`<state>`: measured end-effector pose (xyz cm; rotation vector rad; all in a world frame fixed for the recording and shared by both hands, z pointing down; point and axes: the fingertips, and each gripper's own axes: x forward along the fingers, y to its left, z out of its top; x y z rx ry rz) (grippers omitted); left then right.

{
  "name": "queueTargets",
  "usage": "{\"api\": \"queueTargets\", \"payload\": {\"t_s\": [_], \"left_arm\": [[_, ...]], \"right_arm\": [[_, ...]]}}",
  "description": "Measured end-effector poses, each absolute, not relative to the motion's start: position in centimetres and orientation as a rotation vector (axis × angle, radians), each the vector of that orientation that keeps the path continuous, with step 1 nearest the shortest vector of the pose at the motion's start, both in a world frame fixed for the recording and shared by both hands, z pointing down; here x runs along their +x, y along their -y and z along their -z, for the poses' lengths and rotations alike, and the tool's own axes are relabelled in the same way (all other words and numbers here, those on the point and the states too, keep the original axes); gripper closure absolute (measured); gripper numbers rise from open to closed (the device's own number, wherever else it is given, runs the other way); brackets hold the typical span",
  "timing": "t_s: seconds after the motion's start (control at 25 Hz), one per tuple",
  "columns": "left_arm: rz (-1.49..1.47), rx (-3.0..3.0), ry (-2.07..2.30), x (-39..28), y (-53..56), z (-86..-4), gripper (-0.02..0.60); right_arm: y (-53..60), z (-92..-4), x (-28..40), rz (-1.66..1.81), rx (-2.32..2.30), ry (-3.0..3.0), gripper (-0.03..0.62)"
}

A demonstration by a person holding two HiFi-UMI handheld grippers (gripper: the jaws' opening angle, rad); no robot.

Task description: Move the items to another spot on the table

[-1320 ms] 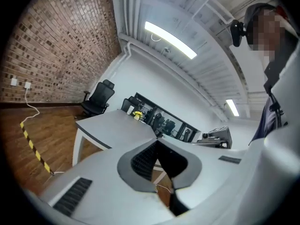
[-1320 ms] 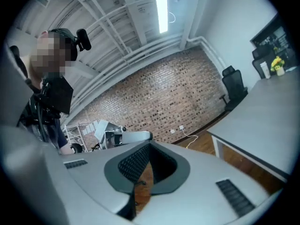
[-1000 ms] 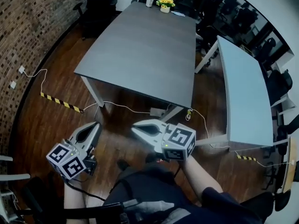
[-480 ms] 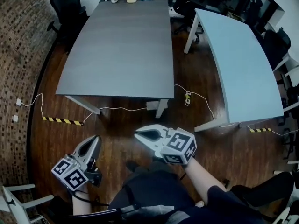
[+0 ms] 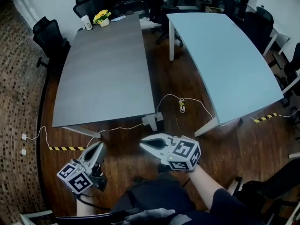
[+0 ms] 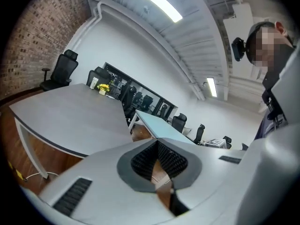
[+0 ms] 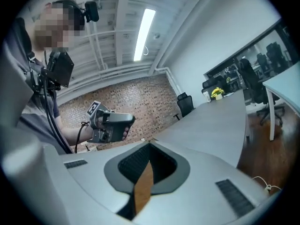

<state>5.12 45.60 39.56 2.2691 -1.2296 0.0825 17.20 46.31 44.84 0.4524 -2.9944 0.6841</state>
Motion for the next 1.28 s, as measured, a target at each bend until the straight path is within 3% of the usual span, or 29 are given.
{"api": "queueTargets", "payload": {"t_s": [0.24,0.72,0.96,1.28], "left_arm": [[-0.171,2.351,1.155,8.7,-43.3,-38.5,0.577],[-0.238,2.546,0.956,13.5,-41.0,-37.9,0.577],[-0.163,2.622,0.903,9.4,-42.4,-36.2,0.577],[-0.048,2.571,0.88,-4.1,-43.2,-35.7,0.577]], "right_arm": [[-44.6,-42.7,19.2,-0.623,0.519,3.058,0.611],[-46.8,-40.4,16.9,-0.582,0.543,3.075,0.611],[-47.2,-37.3,13.3,-0.625,0.634,3.165,0.611],[-47.7,-36.4,1.0,-0.523,0.752,3.086,0.611]]}}
